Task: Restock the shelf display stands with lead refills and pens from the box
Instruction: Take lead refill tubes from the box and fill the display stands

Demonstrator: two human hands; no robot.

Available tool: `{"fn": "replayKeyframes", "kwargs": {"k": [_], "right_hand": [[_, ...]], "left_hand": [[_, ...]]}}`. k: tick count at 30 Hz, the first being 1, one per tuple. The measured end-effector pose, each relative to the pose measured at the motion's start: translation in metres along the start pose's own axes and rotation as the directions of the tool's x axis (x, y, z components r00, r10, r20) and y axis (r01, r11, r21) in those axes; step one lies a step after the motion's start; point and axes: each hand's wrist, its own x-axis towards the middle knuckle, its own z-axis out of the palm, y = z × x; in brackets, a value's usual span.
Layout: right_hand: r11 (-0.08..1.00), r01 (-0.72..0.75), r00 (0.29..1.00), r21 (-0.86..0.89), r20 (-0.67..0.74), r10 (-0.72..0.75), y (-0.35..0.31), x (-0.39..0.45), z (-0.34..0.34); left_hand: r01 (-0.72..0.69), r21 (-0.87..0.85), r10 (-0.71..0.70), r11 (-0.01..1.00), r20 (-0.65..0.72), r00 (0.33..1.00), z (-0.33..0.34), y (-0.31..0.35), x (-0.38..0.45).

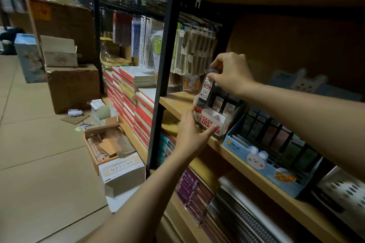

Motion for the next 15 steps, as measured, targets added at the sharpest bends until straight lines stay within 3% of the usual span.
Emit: {"fn": "replayKeyframes", "kwargs": {"k": [4, 13, 15], "right_hand": [[0.997, 0.049, 0.998, -0.06, 0.041, -0.046, 0.002, -0.007, 0.01], [0.983, 0.104, 0.99, -0.148, 0.111, -0.088, 0.003, -0.017, 0.018], [0.99, 0.091, 0.993, -0.104, 0.086, -0.082, 0.001, -0.019, 0.008]], "left_hand": [[-0.037, 0.058, 0.041, 0.998, -0.065, 0.997, 0.008, -0.007, 0.003], [-0.022, 0.031, 0.023, 0.999, -0.054, 0.998, 0.01, -0.003, 0.002], [-0.018, 0.025, 0.019, 1.0, -0.036, 0.999, 0.008, 0.002, -0.001]]}}
